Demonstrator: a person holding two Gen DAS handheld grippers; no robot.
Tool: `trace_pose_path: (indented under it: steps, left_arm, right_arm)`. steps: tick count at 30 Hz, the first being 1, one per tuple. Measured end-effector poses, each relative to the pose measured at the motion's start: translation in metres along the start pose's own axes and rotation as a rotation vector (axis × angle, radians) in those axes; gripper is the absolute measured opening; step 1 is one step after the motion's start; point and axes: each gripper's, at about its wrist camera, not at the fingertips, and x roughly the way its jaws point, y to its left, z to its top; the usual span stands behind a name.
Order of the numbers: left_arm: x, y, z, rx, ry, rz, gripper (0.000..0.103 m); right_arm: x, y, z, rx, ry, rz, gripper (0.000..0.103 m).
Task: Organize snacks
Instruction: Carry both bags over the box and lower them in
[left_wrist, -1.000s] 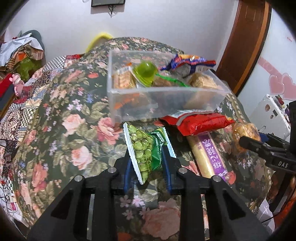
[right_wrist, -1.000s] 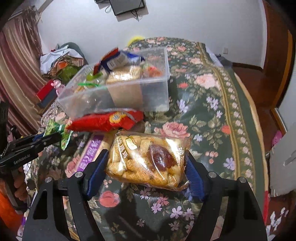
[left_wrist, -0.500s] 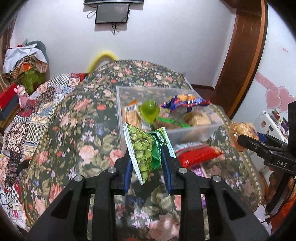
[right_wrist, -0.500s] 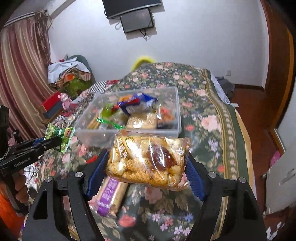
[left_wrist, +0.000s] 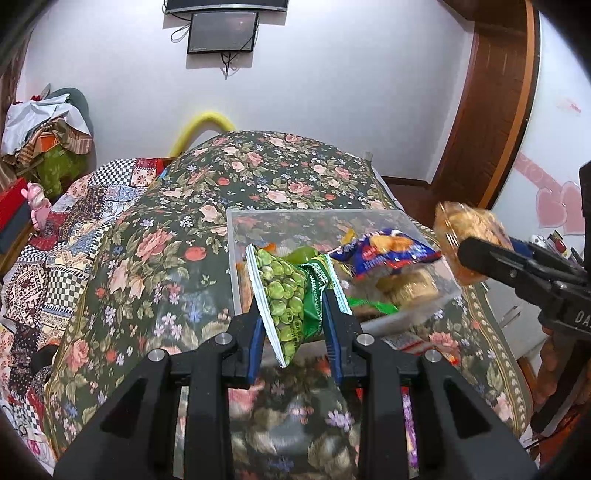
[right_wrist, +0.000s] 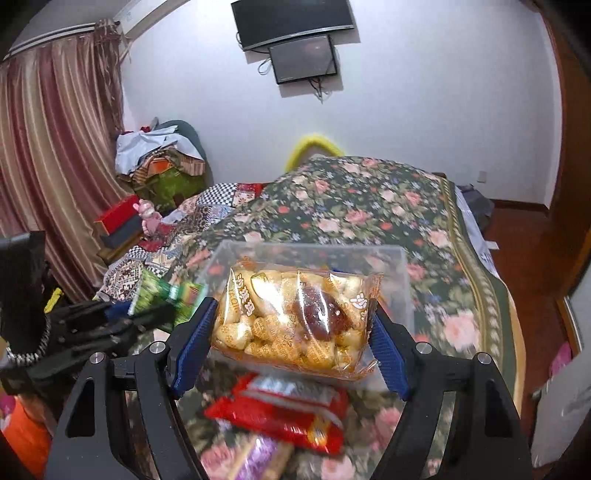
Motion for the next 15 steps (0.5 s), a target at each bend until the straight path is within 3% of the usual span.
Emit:
trace_pose_path:
  steps: [9, 15]
  left_arm:
    - [0.036, 0.011, 0.014, -0.016, 0.027, 0.027, 0.029]
    - [0.053, 0.015, 0.015, -0.011, 0.049, 0.041, 0.030]
  right_arm:
    - [0.036, 0.011, 0.025, -0.013, 0.015, 0.009, 0.076]
    - [0.065, 0.009, 0.033, -0.002, 0.072, 0.008, 0.076]
